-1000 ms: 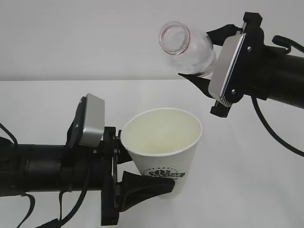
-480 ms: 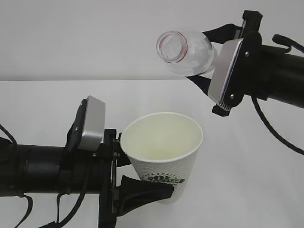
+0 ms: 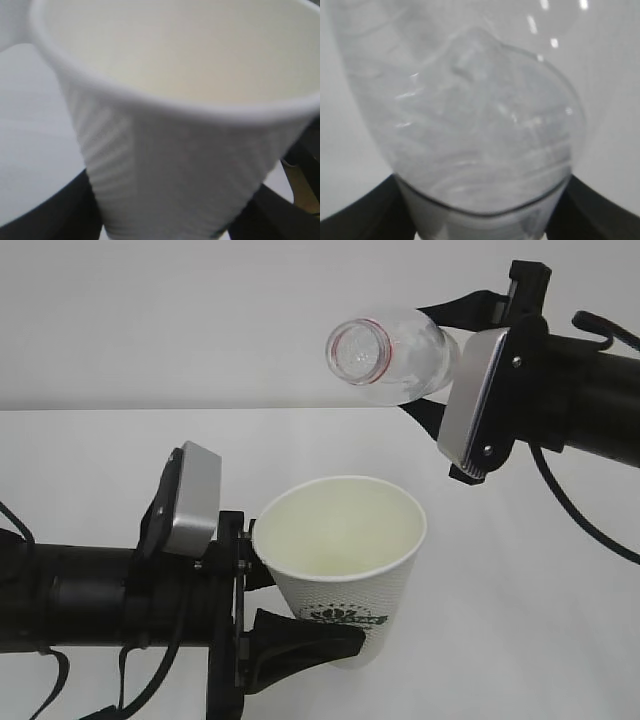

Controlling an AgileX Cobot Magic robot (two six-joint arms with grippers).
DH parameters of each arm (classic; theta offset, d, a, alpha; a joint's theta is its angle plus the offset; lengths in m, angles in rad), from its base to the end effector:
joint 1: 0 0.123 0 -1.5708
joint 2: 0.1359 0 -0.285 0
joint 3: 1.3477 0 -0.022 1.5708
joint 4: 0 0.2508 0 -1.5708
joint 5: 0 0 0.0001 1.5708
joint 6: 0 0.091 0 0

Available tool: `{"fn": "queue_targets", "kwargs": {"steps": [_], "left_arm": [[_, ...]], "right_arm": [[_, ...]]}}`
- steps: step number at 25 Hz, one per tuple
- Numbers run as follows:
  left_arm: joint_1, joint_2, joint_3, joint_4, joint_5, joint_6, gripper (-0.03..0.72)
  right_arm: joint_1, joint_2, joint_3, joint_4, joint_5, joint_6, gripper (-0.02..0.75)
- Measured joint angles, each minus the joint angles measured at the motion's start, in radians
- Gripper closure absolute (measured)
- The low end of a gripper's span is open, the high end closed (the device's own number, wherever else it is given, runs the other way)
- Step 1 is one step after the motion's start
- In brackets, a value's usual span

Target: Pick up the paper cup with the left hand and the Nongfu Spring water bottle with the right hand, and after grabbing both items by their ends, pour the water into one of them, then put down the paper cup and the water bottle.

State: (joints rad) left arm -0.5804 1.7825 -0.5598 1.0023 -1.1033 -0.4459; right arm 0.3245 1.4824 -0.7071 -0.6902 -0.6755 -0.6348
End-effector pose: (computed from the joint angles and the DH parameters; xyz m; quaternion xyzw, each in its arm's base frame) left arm 0.1964 -0.2106 0.1540 0.4952 0.5981 -0.4367 0.4542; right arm 0.2766 0.1312 0.2541 -0.6075 0.4388 -0.1367 0.6479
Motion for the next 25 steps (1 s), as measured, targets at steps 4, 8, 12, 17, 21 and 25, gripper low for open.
{"fn": "queue_targets", "kwargs": {"steps": [4, 8, 12, 17, 21, 25], "left_arm": [[0.013, 0.0, 0.0, 0.002, 0.0, 0.0, 0.204], [0.019, 0.0, 0.0, 0.002, 0.0, 0.0, 0.204], [0.019, 0.0, 0.0, 0.002, 0.0, 0.0, 0.205], [0.019, 0.0, 0.0, 0.031, 0.0, 0.0, 0.205], [0.019, 0.0, 0.0, 0.044, 0.0, 0.0, 0.205], [0.019, 0.0, 0.0, 0.048, 0.0, 0.0, 0.205]], "right_arm": [[0.0, 0.0, 0.0, 0.011, -0.017, -0.01, 0.244], [0.0, 0.0, 0.0, 0.02, -0.033, -0.034, 0.244], [0.0, 0.0, 0.0, 0.023, -0.036, -0.056, 0.244], [0.0, 0.0, 0.0, 0.025, -0.036, -0.073, 0.244], [0.0, 0.0, 0.0, 0.029, -0.036, -0.112, 0.244], [0.0, 0.0, 0.0, 0.03, -0.036, -0.132, 0.244]]}}
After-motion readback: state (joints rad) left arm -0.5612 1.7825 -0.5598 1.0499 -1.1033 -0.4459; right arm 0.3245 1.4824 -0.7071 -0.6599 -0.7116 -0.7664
